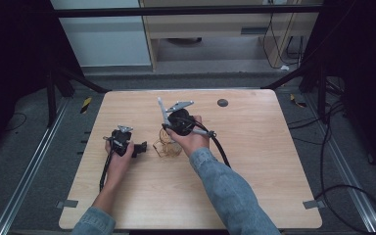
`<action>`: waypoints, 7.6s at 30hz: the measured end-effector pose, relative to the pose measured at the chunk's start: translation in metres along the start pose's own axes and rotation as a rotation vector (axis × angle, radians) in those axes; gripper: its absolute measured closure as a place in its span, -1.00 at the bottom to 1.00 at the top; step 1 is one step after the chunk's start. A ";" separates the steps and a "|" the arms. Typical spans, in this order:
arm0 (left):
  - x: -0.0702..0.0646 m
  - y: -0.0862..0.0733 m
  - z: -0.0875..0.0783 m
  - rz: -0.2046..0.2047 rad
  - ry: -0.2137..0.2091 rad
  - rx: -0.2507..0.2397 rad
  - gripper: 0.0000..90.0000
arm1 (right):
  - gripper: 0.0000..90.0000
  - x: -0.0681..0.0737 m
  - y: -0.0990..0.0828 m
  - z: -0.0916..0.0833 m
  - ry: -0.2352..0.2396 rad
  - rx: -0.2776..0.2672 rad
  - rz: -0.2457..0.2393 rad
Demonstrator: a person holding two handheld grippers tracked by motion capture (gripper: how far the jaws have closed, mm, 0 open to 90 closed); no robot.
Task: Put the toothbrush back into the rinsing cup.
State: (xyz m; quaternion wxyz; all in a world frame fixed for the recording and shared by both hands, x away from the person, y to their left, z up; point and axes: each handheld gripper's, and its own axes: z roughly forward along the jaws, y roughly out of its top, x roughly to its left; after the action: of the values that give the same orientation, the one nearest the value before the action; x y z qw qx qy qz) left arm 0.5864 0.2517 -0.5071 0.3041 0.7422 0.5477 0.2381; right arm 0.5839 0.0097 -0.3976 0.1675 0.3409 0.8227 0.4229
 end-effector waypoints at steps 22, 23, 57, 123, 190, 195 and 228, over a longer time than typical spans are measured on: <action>0.000 0.000 0.000 0.000 -0.001 -0.001 -1.00 | 0.49 0.004 -0.004 0.004 0.007 0.033 -0.026; 0.000 0.000 0.000 0.000 0.000 0.000 -1.00 | 0.49 0.004 -0.004 0.004 0.006 0.032 -0.026; 0.000 0.000 0.000 0.000 -0.001 0.000 -1.00 | 0.48 0.006 0.002 0.014 0.018 0.055 -0.032; 0.000 0.000 0.000 0.000 -0.002 0.000 -1.00 | 0.43 0.006 0.010 -0.005 0.027 0.058 -0.053; 0.000 0.000 0.000 0.004 -0.003 0.002 -1.00 | -0.77 -0.091 -0.086 -0.090 -0.282 0.071 0.067; 0.000 0.000 0.000 0.004 -0.003 0.002 -1.00 | -0.76 -0.104 -0.106 -0.093 -0.296 0.094 0.098; 0.000 0.000 0.000 0.005 -0.003 0.002 -1.00 | -0.76 -0.175 -0.193 -0.085 -0.465 0.098 0.402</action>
State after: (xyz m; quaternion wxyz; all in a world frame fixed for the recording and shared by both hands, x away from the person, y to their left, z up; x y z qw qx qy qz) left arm 0.5870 0.2519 -0.5070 0.3035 0.7443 0.5457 0.2369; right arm 0.5794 -0.2416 -0.5059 0.2478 0.5919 0.6980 0.3179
